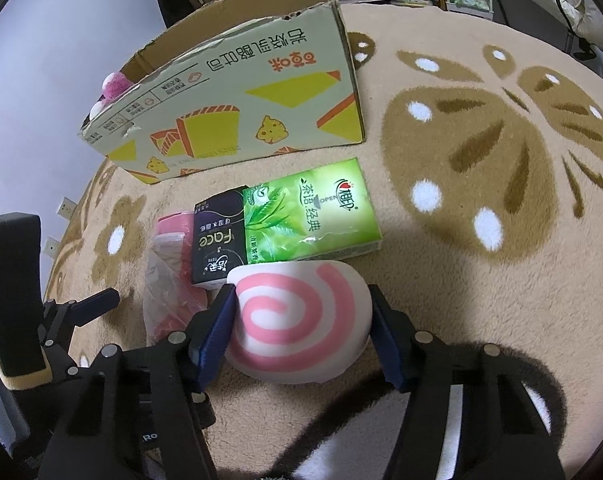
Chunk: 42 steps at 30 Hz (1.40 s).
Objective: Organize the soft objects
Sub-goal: 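Close the left tool on the pink wrapped roll while the right tool grasps the swirl cushion, then lift the pink roll and swirl cushion into the box and release both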
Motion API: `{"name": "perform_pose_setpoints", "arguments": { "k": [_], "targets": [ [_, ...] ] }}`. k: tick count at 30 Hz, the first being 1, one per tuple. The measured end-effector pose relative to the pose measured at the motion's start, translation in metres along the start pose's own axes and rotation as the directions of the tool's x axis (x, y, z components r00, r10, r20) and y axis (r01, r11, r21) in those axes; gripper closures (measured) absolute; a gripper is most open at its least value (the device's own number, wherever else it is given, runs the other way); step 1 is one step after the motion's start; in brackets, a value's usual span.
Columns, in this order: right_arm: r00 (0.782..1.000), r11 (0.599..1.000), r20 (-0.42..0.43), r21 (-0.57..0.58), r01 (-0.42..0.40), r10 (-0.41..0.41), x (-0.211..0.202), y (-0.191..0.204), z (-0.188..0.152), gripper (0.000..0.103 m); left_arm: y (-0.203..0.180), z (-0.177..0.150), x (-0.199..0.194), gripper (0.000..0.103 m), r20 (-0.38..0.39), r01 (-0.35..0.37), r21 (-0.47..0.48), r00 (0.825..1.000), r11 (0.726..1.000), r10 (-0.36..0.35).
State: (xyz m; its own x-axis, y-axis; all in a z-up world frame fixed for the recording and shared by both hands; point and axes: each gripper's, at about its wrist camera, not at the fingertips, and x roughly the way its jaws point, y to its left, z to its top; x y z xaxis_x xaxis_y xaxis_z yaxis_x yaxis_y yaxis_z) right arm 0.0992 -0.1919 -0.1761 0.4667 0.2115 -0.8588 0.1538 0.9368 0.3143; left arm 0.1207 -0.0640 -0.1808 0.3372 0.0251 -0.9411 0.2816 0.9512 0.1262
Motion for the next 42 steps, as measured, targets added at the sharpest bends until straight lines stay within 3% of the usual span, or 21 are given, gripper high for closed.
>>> {"name": "perform_pose_setpoints", "arguments": {
  "k": [8, 13, 18, 22, 32, 37, 42],
  "targets": [
    [1.000, 1.000, 0.006, 0.001, -0.008, 0.008, -0.001, 0.001, 0.000, 0.043, -0.001, -0.001, 0.007, 0.004, -0.012, 0.002, 0.022, 1.000, 1.000, -0.002],
    [1.000, 1.000, 0.013, -0.007, -0.001, 0.001, -0.003, 0.002, -0.001, 0.043, -0.002, -0.001, 0.008, 0.023, -0.017, 0.050, 0.020, 0.999, 0.999, -0.050],
    [0.999, 1.000, 0.029, -0.017, 0.023, -0.023, -0.005, 0.004, 0.000, 0.045, -0.005, -0.003, 0.005, 0.033, -0.008, 0.085, 0.030, 0.996, 0.996, -0.085],
    [0.998, 0.999, 0.052, -0.014, 0.037, -0.036, -0.009, 0.002, 0.001, 0.050, -0.007, -0.003, 0.001, 0.057, 0.003, 0.080, 0.030, 0.997, 0.996, -0.080],
    [0.995, 1.000, 0.100, -0.024, 0.018, -0.015, -0.021, 0.002, 0.001, 0.052, 0.003, -0.005, -0.009, 0.064, 0.039, 0.082, -0.018, 0.996, 0.997, -0.081],
    [0.992, 1.000, 0.124, -0.019, 0.001, 0.002, -0.029, 0.002, 0.000, 0.052, 0.015, -0.009, -0.021, 0.085, 0.077, 0.098, -0.050, 0.993, 0.994, -0.094],
    [0.992, 1.000, 0.127, -0.013, -0.007, 0.009, -0.029, 0.001, -0.001, 0.052, 0.012, -0.008, -0.023, 0.088, 0.080, 0.130, -0.033, 0.989, 0.991, -0.127]
  ]
}}
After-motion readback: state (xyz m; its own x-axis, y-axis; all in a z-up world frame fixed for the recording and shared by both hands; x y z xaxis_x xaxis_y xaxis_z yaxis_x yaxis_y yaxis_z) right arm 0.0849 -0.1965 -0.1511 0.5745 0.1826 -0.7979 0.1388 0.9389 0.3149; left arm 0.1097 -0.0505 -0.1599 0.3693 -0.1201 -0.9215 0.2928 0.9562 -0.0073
